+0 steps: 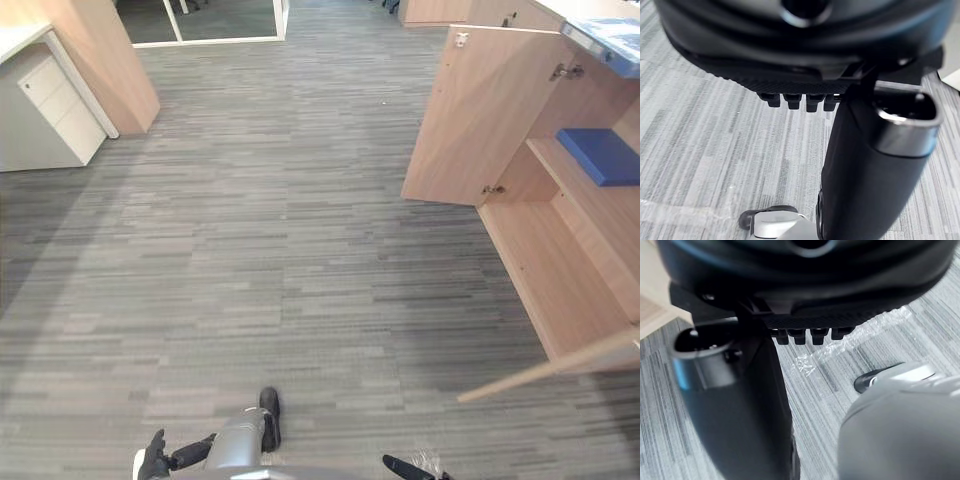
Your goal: Walk over to the cabinet, pick up the folder, carry it to the office cabinet, place the folder inside the office cabinet, then close the office cabinet door
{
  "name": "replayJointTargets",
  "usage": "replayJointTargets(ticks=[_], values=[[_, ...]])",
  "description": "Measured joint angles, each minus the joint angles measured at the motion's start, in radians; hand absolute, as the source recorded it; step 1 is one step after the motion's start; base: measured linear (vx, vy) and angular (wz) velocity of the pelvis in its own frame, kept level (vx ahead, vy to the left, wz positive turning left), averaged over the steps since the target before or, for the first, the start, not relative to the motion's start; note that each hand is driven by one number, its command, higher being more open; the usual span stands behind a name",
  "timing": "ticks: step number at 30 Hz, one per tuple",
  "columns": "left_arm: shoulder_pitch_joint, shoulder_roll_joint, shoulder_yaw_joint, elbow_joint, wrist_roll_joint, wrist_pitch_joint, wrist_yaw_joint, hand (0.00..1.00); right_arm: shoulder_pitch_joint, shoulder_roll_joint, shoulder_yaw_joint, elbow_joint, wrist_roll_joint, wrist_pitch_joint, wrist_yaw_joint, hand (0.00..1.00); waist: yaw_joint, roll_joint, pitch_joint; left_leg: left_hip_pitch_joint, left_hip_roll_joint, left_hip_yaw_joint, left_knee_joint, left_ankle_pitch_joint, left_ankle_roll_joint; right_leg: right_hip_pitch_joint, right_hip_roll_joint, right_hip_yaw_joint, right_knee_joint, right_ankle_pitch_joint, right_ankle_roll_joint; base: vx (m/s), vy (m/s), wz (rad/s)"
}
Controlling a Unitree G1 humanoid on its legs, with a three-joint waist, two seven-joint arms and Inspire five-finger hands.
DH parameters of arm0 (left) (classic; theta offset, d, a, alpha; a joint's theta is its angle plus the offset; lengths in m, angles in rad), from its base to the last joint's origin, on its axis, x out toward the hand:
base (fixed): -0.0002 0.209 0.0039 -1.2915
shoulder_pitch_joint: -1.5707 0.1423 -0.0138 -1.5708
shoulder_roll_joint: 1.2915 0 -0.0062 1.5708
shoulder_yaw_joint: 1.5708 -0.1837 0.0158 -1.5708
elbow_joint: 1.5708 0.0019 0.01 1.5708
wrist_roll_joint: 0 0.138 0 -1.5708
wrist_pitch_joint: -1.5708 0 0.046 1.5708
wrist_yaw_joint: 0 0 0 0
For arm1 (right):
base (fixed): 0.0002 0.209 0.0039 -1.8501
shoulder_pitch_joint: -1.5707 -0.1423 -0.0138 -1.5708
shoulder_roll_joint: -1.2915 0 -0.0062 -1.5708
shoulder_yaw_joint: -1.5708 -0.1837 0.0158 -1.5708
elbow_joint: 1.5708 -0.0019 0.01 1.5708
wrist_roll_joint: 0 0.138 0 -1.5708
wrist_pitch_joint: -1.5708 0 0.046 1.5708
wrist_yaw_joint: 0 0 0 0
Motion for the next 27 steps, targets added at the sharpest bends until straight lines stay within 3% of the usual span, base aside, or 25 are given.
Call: replayJointTargets(ticks=[1, 2, 3, 4, 5, 6, 8, 10, 11, 13, 15, 16, 17, 18, 20, 21, 22, 23, 24, 25, 27], values=[[-0.014, 0.019, -0.011, 0.018, 0.0, 0.0, 0.0, 1.0, -0.007, 0.012, -0.004, 0.002, 0.001, -0.006, 0.004, 1.0, -0.008, -0.018, -0.015, 0.003, -0.021, 0.018, 0.048, -0.048, 0.031, -0.024, -0.032, 0.023, 0.071, 0.045, 0.034, 0.73, 0.516, -0.24], [-0.023, 0.032, -0.018, 0.032, -0.002, 0.0, -0.003, 1.0, -0.022, 0.022, -0.011, 0.015, 0.001, -0.006, 0.005, 1.0, -0.009, -0.032, -0.021, 0.034, -0.036, 0.04, 0.074, -0.099, 0.054, -0.066, -0.055, 0.051, 0.197, 0.087, 0.046, 0.62, 0.417, -0.23], [-0.029, 0.037, -0.018, 0.041, -0.005, 0.001, -0.006, 1.0, -0.027, 0.029, -0.017, 0.016, 0.002, -0.007, 0.006, 1.0, -0.009, -0.039, -0.022, 0.065, -0.045, 0.058, 0.068, -0.118, 0.062, -0.098, -0.069, 0.061, 0.285, 0.122, 0.033, 0.72, 0.433, -0.47], [-0.032, 0.044, -0.02, 0.05, -0.019, 0.001, -0.018, 1.0, -0.039, 0.04, -0.031, 0.015, 0.005, -0.009, 0.008, 1.0, -0.01, -0.051, -0.021, 0.147, -0.069, 0.093, 0.017, -0.136, 0.081, -0.18, -0.105, 0.061, 0.479, 0.243, 0.005, 0.59, 0.337, -0.41], [-0.032, 0.046, -0.025, 0.052, -0.028, 0.001, -0.022, 1.0, -0.045, 0.043, -0.034, 0.012, 0.008, -0.01, 0.011, 1.0, -0.015, -0.051, -0.021, 0.188, -0.078, 0.105, -0.012, -0.14, 0.087, -0.213, -0.118, 0.052, 0.56, 0.286, -0.001, 0.68, 0.363, -0.43], [-0.041, 0.048, -0.04, 0.053, -0.034, 0.001, -0.028, 1.0, -0.059, 0.046, -0.033, 0.002, 0.019, -0.013, 0.015, 1.0, -0.025, -0.041, -0.015, 0.279, -0.095, 0.111, -0.075, -0.141, 0.09, -0.28, -0.139, 0.004, 0.738, 0.303, -0.009, 0.42, 0.204, -0.25], [-0.066, 0.041, -0.087, 0.056, -0.044, -0.003, -0.048, 1.0, -0.056, 0.043, 0.009, -0.059, 0.032, -0.027, 0.015, 1.0, -0.048, -0.009, 0.004, 0.473, -0.104, 0.112, -0.21, -0.142, 0.091, -0.379, -0.151, -0.15, 0.946, 0.255, -0.055, 0.57, 0.179, -0.29], [-0.103, 0.025, -0.095, 0.085, -0.044, -0.002, -0.062, 1.0, -0.06, 0.043, 0.043, -0.086, 0.033, -0.041, 0.019, 1.0, -0.063, -0.004, 0.019, 0.575, -0.101, 0.114, -0.279, -0.141, 0.09, -0.454, -0.119, -0.227, 0.899, 0.17, -0.048, 0.48, 0.04, -0.12], [-0.12, 0.021, -0.105, 0.106, -0.052, -0.002, -0.073, 1.0, -0.059, 0.043, 0.042, -0.096, 0.037, -0.044, 0.02, 1.0, -0.076, -0.005, 0.03, 0.616, -0.092, 0.114, -0.295, -0.142, 0.09, -0.468, -0.095, -0.279, 0.773, 0.129, -0.034, 0.32, -0.084, 0.09], [-0.128, -0.009, -0.112, 0.117, -0.06, 0.0, -0.084, 1.0, -0.061, 0.043, 0.041, -0.106, 0.043, -0.044, 0.021, 1.0, -0.094, -0.001, 0.038, 0.66, -0.072, 0.118, -0.329, -0.157, 0.063, -0.491, -0.078, -0.373, 0.553, 0.127, -0.029, 0.29, -0.108, 0.12], [-0.125, -0.007, -0.105, 0.119, -0.073, 0.0, -0.088, 1.0, -0.061, 0.043, 0.039, -0.114, 0.042, -0.047, 0.021, 1.0, -0.09, -0.009, 0.046, 0.719, -0.058, 0.138, -0.381, -0.176, -0.002, -0.507, -0.075, -0.464, 0.307, 0.172, -0.031, 0.34, -0.17, -0.15], [-0.12, -0.013, -0.076, 0.138, -0.084, 0.002, -0.088, 1.0, -0.06, 0.042, 0.025, -0.108, 0.042, -0.044, 0.024, 1.0, -0.091, -0.007, 0.049, 0.755, -0.048, 0.151, -0.384, -0.204, -0.036, -0.507, -0.059, -0.47, 0.268, 0.26, -0.071, 0.36, -0.213, -0.37], [-0.125, -0.021, -0.055, 0.151, -0.086, 0.004, -0.084, 1.0, -0.06, 0.038, 0.009, -0.108, 0.042, -0.043, 0.026, 1.0, -0.092, 0.001, 0.051, 0.773, -0.035, 0.16, -0.383, -0.217, -0.046, -0.506, -0.041, -0.466, 0.283, 0.281, -0.103, 0.43, -0.244, -0.54], [-0.125, -0.042, -0.019, 0.166, -0.088, 0.005, -0.08, 1.0, -0.06, 0.03, -0.006, -0.113, 0.04, -0.043, 0.029, 1.0, -0.09, 0.035, 0.047, 0.797, 0.0, 0.185, -0.362, -0.223, -0.056, -0.506, 0.004, -0.461, 0.321, 0.218, -0.116, 0.51, -0.269, -0.6], [-0.13, -0.064, 0.028, 0.167, -0.08, 0.013, -0.091, 1.0, -0.048, 0.026, -0.041, -0.11, 0.041, -0.039, 0.042, 1.0, -0.101, 0.05, 0.056, 0.726, 0.087, 0.187, -0.115, -0.227, -0.062, -0.48, 0.054, -0.455, 0.333, 0.162, -0.128, 0.7, -0.437, -0.51], [-0.13, -0.079, 0.075, 0.156, -0.079, 0.017, -0.102, 1.0, -0.035, 0.027, -0.077, -0.121, 0.041, -0.032, 0.044, 1.0, -0.102, 0.069, 0.061, 0.66, 0.158, 0.166, 0.088, -0.209, -0.059, -0.448, 0.096, -0.452, 0.317, 0.139, -0.139, 0.43, -0.307, -0.36], [-0.127, -0.094, 0.114, 0.146, -0.082, 0.018, -0.107, 1.0, -0.027, 0.024, -0.089, -0.122, 0.042, -0.031, 0.044, 1.0, -0.1, 0.083, 0.067, 0.614, 0.202, 0.14, 0.212, -0.172, -0.048, -0.422, 0.129, -0.448, 0.304, 0.126, -0.148, 0.32, -0.173, -0.67], [-0.121, -0.116, 0.183, 0.128, -0.104, 0.021, -0.109, 1.0, -0.007, 0.022, -0.099, -0.121, 0.042, -0.029, 0.04, 1.0, -0.092, 0.093, 0.07, 0.532, 0.271, 0.082, 0.445, -0.092, -0.033, -0.372, 0.188, -0.427, 0.282, 0.1, -0.164, 0.51, -0.194, -0.89], [-0.121, -0.121, 0.226, 0.111, -0.121, 0.021, -0.11, 1.0, 0.007, 0.024, -0.104, -0.119, 0.041, -0.028, 0.04, 1.0, -0.091, 0.096, 0.077, 0.464, 0.309, 0.055, 0.632, -0.089, -0.036, -0.312, 0.232, -0.399, 0.253, 0.082, -0.177, 0.69, -0.241, -1.1], [-0.119, -0.114, 0.243, 0.096, -0.143, 0.02, -0.11, 1.0, 0.013, 0.03, -0.105, -0.101, 0.041, -0.025, 0.041, 1.0, -0.09, 0.073, 0.086, 0.409, 0.31, 0.056, 0.723, -0.092, -0.033, -0.254, 0.253, -0.365, 0.212, 0.075, -0.181, 0.56, -0.153, -0.94], [-0.119, -0.101, 0.247, 0.078, -0.16, 0.018, -0.109, 1.0, 0.029, 0.034, -0.11, -0.083, 0.042, -0.01, 0.042, 1.0, -0.084, 0.048, 0.077, 0.315, 0.277, 0.065, 0.732, -0.093, -0.033, -0.186, 0.266, -0.313, 0.14, 0.073, -0.172, 0.39, -0.081, -0.67]])
